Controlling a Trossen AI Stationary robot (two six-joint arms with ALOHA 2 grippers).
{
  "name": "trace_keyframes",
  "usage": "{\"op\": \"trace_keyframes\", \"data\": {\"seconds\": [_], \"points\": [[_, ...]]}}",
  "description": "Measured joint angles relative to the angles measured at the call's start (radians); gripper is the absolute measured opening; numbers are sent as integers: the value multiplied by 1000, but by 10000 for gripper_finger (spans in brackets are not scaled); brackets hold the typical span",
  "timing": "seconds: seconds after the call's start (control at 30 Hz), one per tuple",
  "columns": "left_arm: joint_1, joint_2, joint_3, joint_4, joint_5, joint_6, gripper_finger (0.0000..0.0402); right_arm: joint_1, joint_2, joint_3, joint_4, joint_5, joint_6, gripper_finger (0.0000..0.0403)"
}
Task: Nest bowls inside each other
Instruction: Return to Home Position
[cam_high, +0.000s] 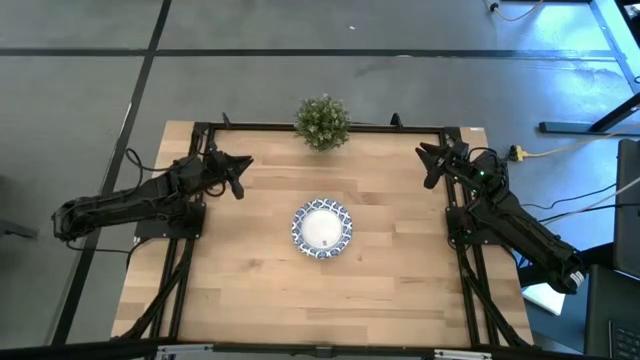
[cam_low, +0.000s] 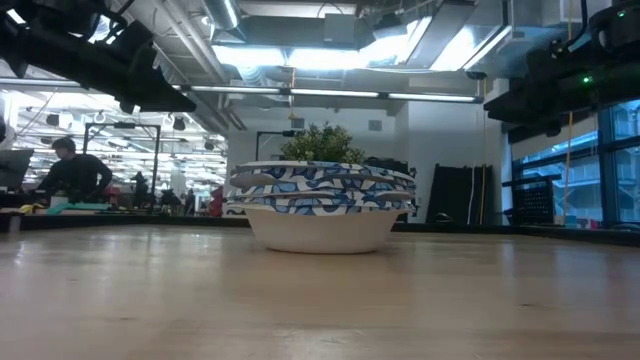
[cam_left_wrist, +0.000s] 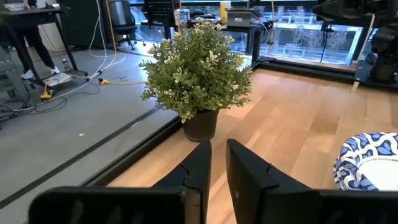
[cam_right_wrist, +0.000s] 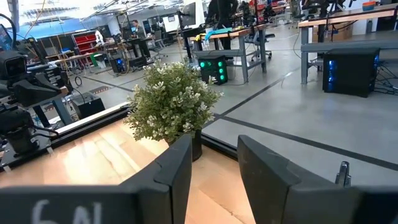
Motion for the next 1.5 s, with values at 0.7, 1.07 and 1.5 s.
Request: {"op": "trace_keyframes", "data": {"seconds": [0.7,1.07,1.5], "points": [[0,0,1,0,0,0,8,0,0,0,0,0,0,132],[0,0,1,0,0,0,4,0,0,0,0,0,0,132],[0,0,1,0,0,0,38,0,0,0,0,0,0,132]]}}
